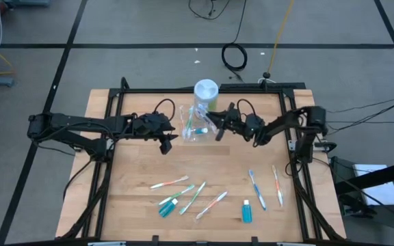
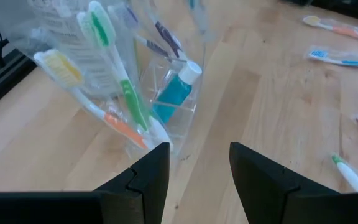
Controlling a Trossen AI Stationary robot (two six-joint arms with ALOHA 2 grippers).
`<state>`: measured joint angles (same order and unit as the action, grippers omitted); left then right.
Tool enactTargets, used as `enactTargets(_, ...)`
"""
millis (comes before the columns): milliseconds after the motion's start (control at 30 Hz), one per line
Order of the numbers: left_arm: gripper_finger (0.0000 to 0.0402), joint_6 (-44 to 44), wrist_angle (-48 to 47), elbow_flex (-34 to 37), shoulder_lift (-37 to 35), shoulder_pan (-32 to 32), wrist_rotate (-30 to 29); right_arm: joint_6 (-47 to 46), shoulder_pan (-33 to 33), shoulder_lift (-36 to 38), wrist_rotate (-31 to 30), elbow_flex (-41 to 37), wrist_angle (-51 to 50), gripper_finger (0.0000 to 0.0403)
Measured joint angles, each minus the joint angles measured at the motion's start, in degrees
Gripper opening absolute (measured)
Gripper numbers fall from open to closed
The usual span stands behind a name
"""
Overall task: Pick & Place toothbrushing station
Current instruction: Put the blue toothbrush into the transparent organizer
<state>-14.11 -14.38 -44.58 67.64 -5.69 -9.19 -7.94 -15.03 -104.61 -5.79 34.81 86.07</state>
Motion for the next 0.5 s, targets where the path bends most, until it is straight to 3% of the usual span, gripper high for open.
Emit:
enactTargets(200, 0.0172, 0.4, 1.0, 0.0, 0.0, 0.0, 0.0, 1.4, 0.0, -5.1, -0.1, 3.0, 0.3, 0.0026)
enactTargets(500, 0.0172, 0.5, 0.9, 0.0, 0.0, 0.0, 0.0, 1.2, 0.3, -5.2, -0.1, 1.3, -2.4, 0.0043)
